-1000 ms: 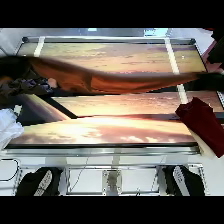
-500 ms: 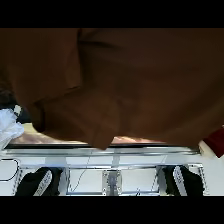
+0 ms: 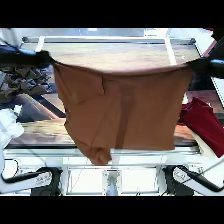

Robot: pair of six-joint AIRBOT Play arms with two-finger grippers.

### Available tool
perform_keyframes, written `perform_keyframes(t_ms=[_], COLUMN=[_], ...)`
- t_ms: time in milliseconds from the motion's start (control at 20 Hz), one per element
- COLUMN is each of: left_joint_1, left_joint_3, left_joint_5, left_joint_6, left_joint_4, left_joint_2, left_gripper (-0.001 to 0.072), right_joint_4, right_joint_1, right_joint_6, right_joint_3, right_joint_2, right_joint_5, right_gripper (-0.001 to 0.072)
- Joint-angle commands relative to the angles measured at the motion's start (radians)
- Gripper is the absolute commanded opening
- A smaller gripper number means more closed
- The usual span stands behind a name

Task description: Fold the shirts.

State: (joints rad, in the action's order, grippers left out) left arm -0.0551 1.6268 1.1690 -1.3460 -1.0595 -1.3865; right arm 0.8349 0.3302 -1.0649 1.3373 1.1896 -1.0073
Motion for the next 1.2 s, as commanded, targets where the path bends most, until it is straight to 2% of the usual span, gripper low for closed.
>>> perform_keyframes(t_ms=[0, 150, 300, 400, 550, 700, 850, 950, 1150], left_joint_1=[0.054, 0.076, 0.079, 0.077, 0.082, 0.082, 0.092, 0.112, 0.153], left_joint_3=[-0.020, -0.020, -0.001, 0.053, 0.101, 0.100, 0.070, -0.013, -0.224], left_joint_5=[-0.149, -0.291, -0.319, -0.222, -0.035, 0.074, 0.171, 0.154, -0.008], left_joint_6=[-0.048, -0.076, -0.074, -0.066, 0.077, 0.089, 0.063, 0.063, 0.048], left_joint_4=[-0.022, -0.021, -0.025, -0.057, -0.069, -0.139, -0.148, -0.153, -0.149], left_joint_2=[-0.253, -0.359, -0.366, -0.366, -0.327, -0.262, -0.254, -0.254, -0.255], left_gripper=[0.0009, 0.0009, 0.0009, 0.0009, 0.0008, 0.0008, 0.0008, 0.0008, 0.0008], right_joint_4=[0.040, 0.032, 0.048, 0.080, 0.193, 0.328, 0.371, 0.370, 0.326], right_joint_1=[-0.089, -0.101, -0.084, -0.059, -0.038, -0.039, -0.039, -0.039, -0.041], right_joint_6=[0.016, 0.011, 0.011, 0.011, 0.011, 0.011, 0.011, 0.011, 0.011], right_joint_3=[-0.064, -0.064, -0.060, -0.032, -0.002, -0.003, -0.005, -0.048, -0.213], right_joint_2=[0.224, 0.336, 0.346, 0.346, 0.315, 0.251, 0.232, 0.232, 0.234], right_joint_5=[0.215, 0.371, 0.416, 0.336, 0.195, 0.052, -0.081, -0.090, 0.010], right_gripper=[0.0030, 0.0030, 0.0030, 0.0030, 0.0029, 0.0029, 0.0029, 0.0029, 0.0029])
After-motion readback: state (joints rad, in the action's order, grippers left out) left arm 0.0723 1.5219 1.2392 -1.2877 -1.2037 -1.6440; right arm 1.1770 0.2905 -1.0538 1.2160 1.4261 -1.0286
